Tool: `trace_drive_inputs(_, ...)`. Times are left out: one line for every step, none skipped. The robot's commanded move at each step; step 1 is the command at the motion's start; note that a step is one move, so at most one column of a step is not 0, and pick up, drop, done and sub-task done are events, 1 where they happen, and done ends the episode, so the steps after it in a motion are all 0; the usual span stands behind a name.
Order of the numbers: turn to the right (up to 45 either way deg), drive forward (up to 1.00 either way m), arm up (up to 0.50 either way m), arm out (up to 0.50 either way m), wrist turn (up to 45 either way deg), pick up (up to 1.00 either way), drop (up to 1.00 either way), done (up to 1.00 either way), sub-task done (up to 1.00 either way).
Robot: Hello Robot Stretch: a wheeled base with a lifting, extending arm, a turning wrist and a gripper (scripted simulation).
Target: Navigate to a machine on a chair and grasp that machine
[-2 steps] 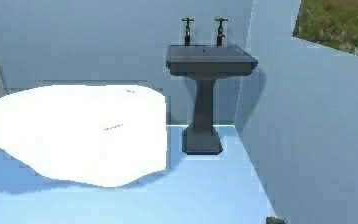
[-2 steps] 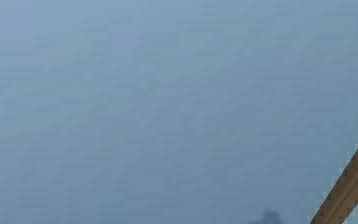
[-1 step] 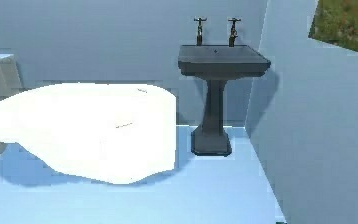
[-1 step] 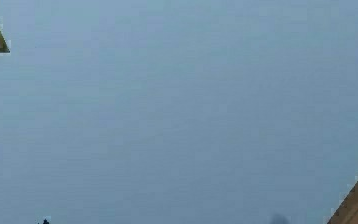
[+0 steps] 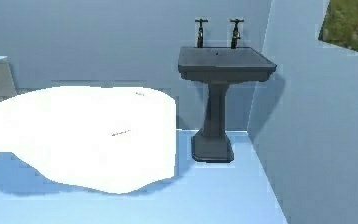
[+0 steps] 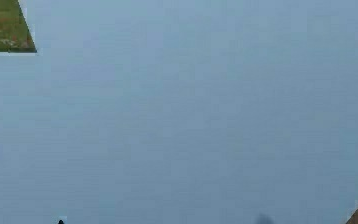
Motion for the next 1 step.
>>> trace_drive_inputs(-12.0, 0.00, 0.00, 0.00, 0.0, 0.00, 0.00, 0.00, 0.00)
